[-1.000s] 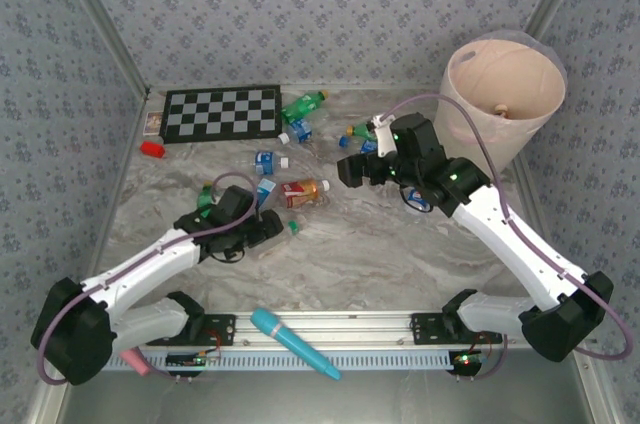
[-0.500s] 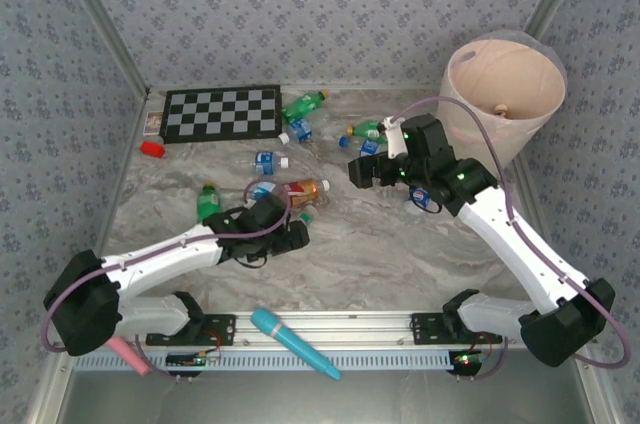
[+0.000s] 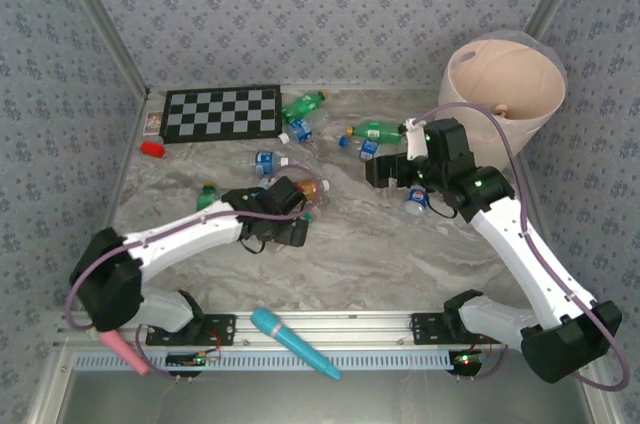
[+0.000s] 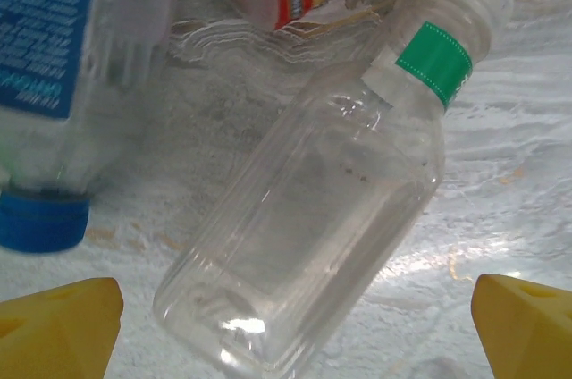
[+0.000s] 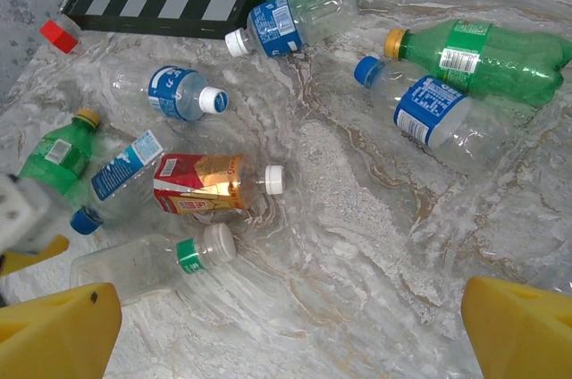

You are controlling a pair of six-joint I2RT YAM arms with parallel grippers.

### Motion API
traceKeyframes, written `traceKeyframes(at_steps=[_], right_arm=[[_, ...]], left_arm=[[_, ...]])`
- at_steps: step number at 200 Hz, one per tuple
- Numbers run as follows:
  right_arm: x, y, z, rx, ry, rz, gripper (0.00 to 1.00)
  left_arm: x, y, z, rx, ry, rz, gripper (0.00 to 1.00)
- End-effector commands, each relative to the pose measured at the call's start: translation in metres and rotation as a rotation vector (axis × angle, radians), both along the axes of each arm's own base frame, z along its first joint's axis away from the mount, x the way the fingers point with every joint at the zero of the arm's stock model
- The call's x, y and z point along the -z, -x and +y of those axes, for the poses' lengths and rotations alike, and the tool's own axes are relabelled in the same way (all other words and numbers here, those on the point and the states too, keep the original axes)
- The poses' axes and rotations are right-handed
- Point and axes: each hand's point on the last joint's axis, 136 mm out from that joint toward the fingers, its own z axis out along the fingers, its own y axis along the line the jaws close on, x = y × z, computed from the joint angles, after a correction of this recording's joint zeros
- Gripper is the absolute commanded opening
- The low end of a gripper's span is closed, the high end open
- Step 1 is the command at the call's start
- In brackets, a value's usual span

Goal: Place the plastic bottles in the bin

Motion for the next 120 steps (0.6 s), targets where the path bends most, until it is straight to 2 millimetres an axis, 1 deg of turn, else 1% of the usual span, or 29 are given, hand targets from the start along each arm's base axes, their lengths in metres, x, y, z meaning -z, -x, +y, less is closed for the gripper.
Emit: traceKeyframes(at_steps=[1,18,33,45,80,99,120], right_arm=[[0.000,0.007,-0.003,-0.011,-0.004,0.003,1.00],[0.001,0.007,-0.005,-0.007,-0.006,0.005,0.99],[0.001,0.006,-0.007,-0.002,-0.007,0.010,0.99],[0.001,0.006,-0.008,0.003,-0.010,0.012,1.00],[0.004,0.000,-0.011,0.017,-0.024,0.019,1.00],[0.006,-0.006,-0.014,0.035,-0.029,0.024,1.00],[0.005,-0.008,-0.016,0.043,-0.033,0.020,1.00]], left_arm=[[0.000,-0.015,-0.006,0.136,-0.087,-0.011,1.00],[0.012,-0.017,-0.009,0.143,-0.075,0.041,1.00],[0.021,-0.010,-0.017,0.159,-0.029,0.096,1.00],[0.023,-0.003,-0.022,0.164,0.008,0.124,1.00],[0.032,0.013,-0.022,0.149,-0.023,0.168,1.00],[0.037,0.022,-0.026,0.150,-0.028,0.177,0.96],[0.042,0.027,-0.024,0.131,-0.043,0.186,0.94]])
